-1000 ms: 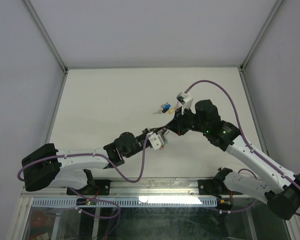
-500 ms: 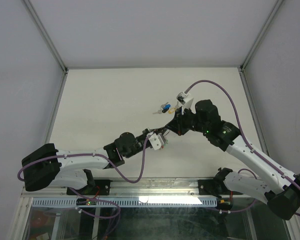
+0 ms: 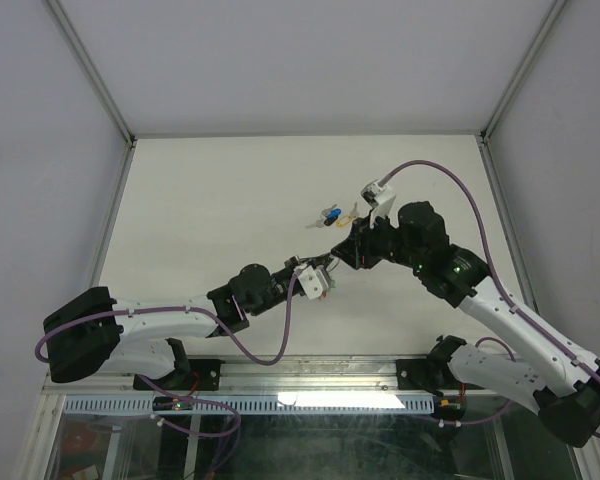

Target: Put the keys on the keyring

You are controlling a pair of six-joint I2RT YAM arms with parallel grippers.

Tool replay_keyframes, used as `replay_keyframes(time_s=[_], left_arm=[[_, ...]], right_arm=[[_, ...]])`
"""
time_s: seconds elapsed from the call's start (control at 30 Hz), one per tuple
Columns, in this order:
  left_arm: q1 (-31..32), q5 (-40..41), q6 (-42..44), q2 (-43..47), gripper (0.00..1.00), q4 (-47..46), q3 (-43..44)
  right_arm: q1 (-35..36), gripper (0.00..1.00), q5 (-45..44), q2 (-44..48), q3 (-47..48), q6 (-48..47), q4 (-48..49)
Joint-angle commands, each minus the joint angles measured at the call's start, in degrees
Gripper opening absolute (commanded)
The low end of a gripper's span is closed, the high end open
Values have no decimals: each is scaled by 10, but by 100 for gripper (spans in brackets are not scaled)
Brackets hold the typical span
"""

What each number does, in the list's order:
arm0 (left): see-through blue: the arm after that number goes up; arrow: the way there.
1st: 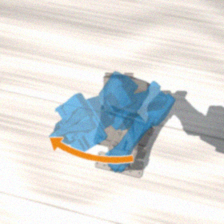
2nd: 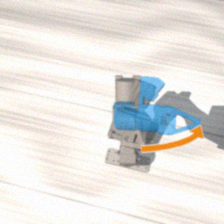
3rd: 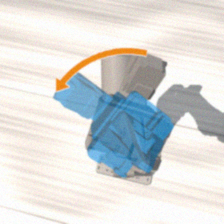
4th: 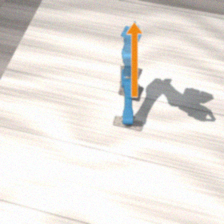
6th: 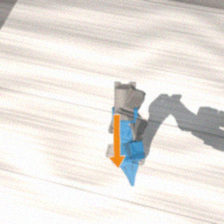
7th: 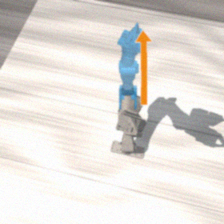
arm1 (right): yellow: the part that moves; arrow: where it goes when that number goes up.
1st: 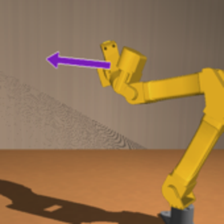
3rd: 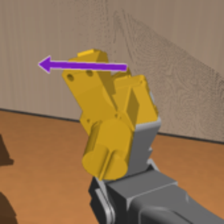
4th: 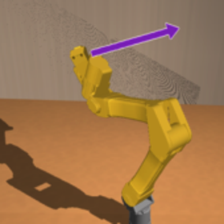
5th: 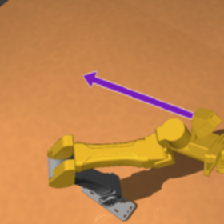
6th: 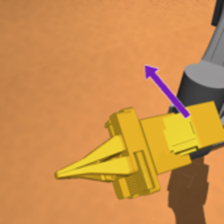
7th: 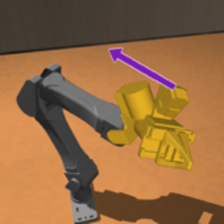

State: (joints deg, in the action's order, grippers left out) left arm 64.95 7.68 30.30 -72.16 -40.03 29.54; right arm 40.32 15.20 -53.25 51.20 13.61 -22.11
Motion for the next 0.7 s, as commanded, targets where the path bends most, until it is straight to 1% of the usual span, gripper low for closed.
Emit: replay_keyframes(time_s=[0.0,0.17,0.23,0.33,0.4,0.67], left_arm=[[5,8,4,9,0,-31,24],[5,11,6,7,0,-28,24],[5,24,11,6,0,-25,23],[5,51,18,10,0,-28,13],[5,69,19,12,0,-28,6],[-7,119,13,29,0,-38,-30]], right_arm=[[-1,38,-36,20,24,1,34],[-1,38,-108,27,20,10,29],[-1,39,-143,19,26,16,11],[-4,40,-200,-45,73,27,-61],[-12,40,-217,-91,102,34,-96],[-73,40,-214,-246,171,45,-110]])
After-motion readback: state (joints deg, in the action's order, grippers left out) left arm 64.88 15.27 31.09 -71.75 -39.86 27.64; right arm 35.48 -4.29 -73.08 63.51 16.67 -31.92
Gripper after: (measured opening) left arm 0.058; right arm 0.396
